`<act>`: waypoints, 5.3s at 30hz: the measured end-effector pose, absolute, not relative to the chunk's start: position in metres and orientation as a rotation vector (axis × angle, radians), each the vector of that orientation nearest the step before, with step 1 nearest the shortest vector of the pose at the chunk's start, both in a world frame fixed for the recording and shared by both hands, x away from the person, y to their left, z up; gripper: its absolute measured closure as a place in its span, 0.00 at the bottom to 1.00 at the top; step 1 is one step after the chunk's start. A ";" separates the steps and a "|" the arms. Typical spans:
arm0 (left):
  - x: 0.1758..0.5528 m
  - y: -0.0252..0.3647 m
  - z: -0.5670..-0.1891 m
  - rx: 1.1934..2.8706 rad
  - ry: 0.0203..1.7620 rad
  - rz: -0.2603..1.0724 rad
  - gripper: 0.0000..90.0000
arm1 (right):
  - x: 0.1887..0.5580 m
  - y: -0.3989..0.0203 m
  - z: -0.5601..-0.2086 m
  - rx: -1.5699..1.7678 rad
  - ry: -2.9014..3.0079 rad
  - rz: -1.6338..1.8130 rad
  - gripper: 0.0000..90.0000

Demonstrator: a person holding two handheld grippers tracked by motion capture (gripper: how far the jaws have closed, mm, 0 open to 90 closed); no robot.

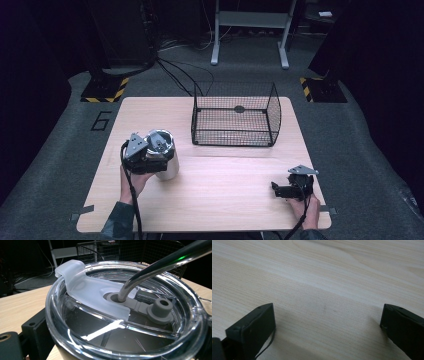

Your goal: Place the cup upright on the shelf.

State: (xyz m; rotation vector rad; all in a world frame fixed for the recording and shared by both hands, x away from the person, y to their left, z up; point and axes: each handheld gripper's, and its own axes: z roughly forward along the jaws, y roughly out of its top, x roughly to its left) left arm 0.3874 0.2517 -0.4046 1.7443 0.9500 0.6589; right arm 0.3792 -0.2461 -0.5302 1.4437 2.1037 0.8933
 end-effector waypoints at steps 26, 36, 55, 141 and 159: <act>0.405 0.202 -0.383 1.793 0.834 0.601 0.04 | 0.379 -0.246 -0.530 1.443 2.101 0.894 0.00; 0.415 0.192 -0.378 1.809 0.814 0.565 0.04 | 0.379 -0.246 -0.530 1.443 2.103 0.893 0.00; 0.435 0.169 -0.360 1.794 0.772 0.546 0.04 | 0.379 -0.246 -0.530 1.443 2.102 0.894 0.00; 0.547 0.101 -0.321 1.760 0.830 0.577 0.04 | 0.379 -0.245 -0.530 1.453 2.091 0.897 0.00; 0.567 0.082 -0.342 1.757 0.889 0.584 0.04 | 0.379 -0.245 -0.530 1.451 2.091 0.897 0.00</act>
